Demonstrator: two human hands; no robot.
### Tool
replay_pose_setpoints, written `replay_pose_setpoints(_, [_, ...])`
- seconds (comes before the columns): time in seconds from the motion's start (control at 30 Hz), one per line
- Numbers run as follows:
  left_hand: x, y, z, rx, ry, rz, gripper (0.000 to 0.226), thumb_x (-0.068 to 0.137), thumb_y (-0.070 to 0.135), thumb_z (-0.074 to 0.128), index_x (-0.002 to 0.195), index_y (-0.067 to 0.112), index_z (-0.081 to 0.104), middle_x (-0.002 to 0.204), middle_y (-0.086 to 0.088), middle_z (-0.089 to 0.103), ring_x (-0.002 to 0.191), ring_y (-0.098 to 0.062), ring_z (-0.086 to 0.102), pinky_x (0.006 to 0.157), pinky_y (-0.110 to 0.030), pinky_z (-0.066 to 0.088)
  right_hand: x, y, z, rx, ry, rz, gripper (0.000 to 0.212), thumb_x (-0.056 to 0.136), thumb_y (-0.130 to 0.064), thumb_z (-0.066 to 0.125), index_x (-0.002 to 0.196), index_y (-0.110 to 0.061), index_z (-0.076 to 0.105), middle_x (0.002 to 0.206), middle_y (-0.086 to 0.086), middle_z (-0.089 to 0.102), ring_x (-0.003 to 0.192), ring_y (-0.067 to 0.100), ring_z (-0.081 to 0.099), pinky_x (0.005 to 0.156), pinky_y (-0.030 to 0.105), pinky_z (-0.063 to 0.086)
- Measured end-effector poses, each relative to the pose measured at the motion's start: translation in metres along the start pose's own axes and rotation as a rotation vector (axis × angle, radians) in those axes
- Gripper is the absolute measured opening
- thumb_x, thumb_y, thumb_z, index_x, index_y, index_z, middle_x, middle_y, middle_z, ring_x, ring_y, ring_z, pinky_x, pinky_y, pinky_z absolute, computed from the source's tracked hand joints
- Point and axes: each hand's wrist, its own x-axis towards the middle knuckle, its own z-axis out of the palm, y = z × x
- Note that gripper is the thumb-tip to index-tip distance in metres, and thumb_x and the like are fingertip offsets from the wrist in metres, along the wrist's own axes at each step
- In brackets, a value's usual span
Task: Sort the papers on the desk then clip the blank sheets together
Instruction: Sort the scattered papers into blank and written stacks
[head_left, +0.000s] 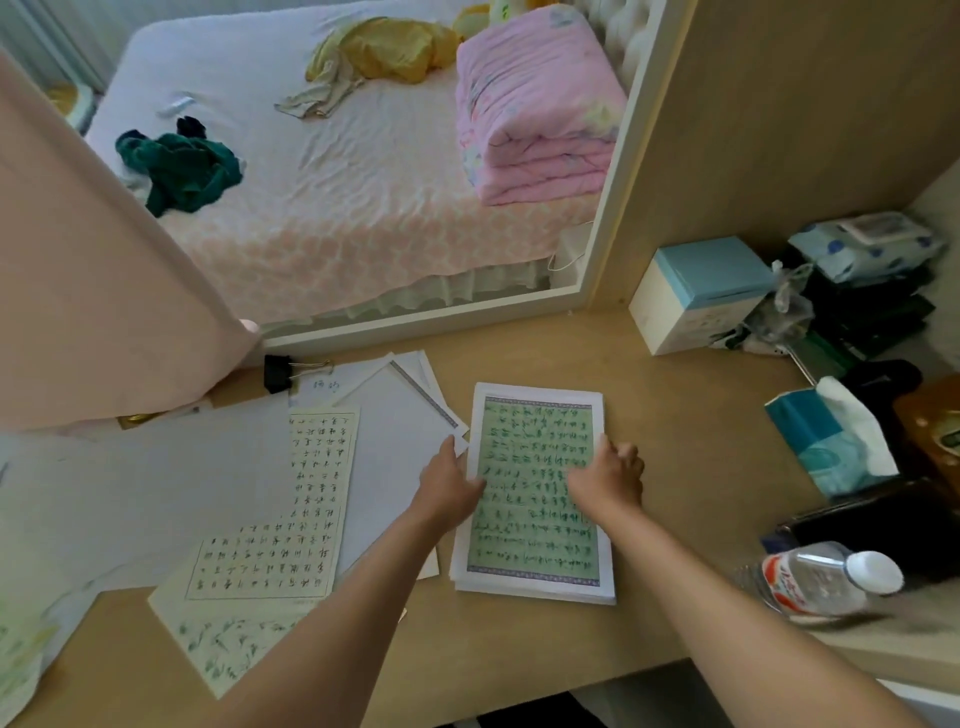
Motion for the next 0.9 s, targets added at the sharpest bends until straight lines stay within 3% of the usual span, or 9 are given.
replay_pose_setpoints(0.07, [-0.003,-0.005,-0.022,0.031,0.058,0.025,0.072,0.092,0.030,0.063,0.152,0.018,0.026,0.151,-0.007,0.040,0.137,-0.029,0.041,0.109,-0.048,0.041,-0.011,-0.025,0.007,0.011,-0.035,-0.150,0.059,0.090,-0.022,0.048,0.147,-0.017,0.034,0.144,0.009,0.029,0.126,0.029,0.038,0.100,0.042,0.045])
replay_pose_setpoints(0.2, [-0.015,-0.041,-0.072,0.160,0.123,0.053,0.055,0.094,0.024,0.057,0.145,0.017,0.039,0.141,-0.006,0.050,0.130,-0.023,0.047,0.107,-0.041,0.042,-0.041,-0.084,0.043,0.176,-0.344,-0.343,0.048,0.094,-0.023,0.043,0.142,-0.023,0.047,0.139,0.004,0.046,0.105,0.017,0.054,0.077,0.029,0.049])
replay_pose_setpoints(0.37, [-0.033,-0.113,-0.142,0.392,0.202,-0.020,0.056,0.094,0.025,0.055,0.146,0.017,0.037,0.147,-0.006,0.043,0.136,-0.026,0.037,0.107,-0.043,0.039,-0.082,-0.142,0.103,0.229,-0.553,-0.336,0.041,0.096,-0.019,0.046,0.136,-0.020,0.053,0.131,0.004,0.056,0.097,0.018,0.059,0.071,0.026,0.048])
replay_pose_setpoints(0.5, [-0.048,-0.181,-0.198,0.758,0.210,-0.062,0.065,0.095,0.039,0.053,0.149,0.015,0.027,0.158,-0.007,0.023,0.142,-0.027,0.026,0.109,-0.041,0.036,-0.106,-0.178,0.144,0.287,-0.526,-0.221,0.046,0.096,-0.017,0.048,0.142,-0.017,0.046,0.123,0.001,0.055,0.090,0.014,0.058,0.074,0.028,0.051])
replay_pose_setpoints(0.63, [-0.043,-0.238,-0.245,0.807,0.147,-0.077,0.093,0.090,0.057,0.055,0.156,0.016,0.005,0.163,-0.013,-0.007,0.151,-0.031,0.001,0.119,-0.044,0.020,-0.124,-0.215,0.180,0.421,-0.305,0.007,0.062,0.092,-0.014,0.053,0.149,-0.019,0.030,0.136,0.009,0.049,0.102,0.024,0.058,0.066,0.028,0.047])
replay_pose_setpoints(0.7, [-0.034,-0.258,-0.260,0.792,0.090,-0.046,0.098,0.090,0.059,0.053,0.156,0.017,-0.004,0.162,-0.014,-0.014,0.151,-0.031,-0.006,0.122,-0.045,0.011,-0.131,-0.232,0.195,0.448,-0.190,0.133,0.065,0.089,-0.012,0.055,0.148,-0.020,0.028,0.138,0.012,0.046,0.112,0.030,0.055,0.077,0.038,0.054])
replay_pose_setpoints(0.73, [-0.031,-0.265,-0.264,0.767,0.070,-0.022,0.097,0.090,0.058,0.053,0.156,0.018,-0.006,0.163,-0.013,-0.013,0.151,-0.030,-0.006,0.123,-0.045,0.008,-0.134,-0.238,0.202,0.457,-0.170,0.171,0.066,0.089,-0.011,0.056,0.148,-0.019,0.029,0.140,0.012,0.044,0.115,0.031,0.053,0.081,0.039,0.054])
replay_pose_setpoints(0.8, [-0.029,-0.277,-0.267,0.719,0.083,0.036,0.090,0.093,0.052,0.054,0.157,0.018,0.001,0.164,-0.012,-0.001,0.151,-0.030,0.002,0.122,-0.044,0.010,-0.138,-0.247,0.212,0.507,-0.203,0.212,0.059,0.090,-0.009,0.056,0.143,-0.017,0.034,0.137,0.011,0.046,0.102,0.026,0.056,0.069,0.032,0.048])
replay_pose_setpoints(0.9, [-0.029,-0.290,-0.266,0.746,0.218,0.173,0.072,0.092,0.041,0.058,0.152,0.018,0.026,0.149,-0.007,0.036,0.137,-0.028,0.035,0.114,-0.040,0.030,-0.144,-0.254,0.223,0.527,-0.274,0.177,0.020,0.088,-0.008,0.058,0.107,-0.014,0.055,0.107,0.008,0.065,0.072,0.017,0.056,0.058,0.025,0.042])
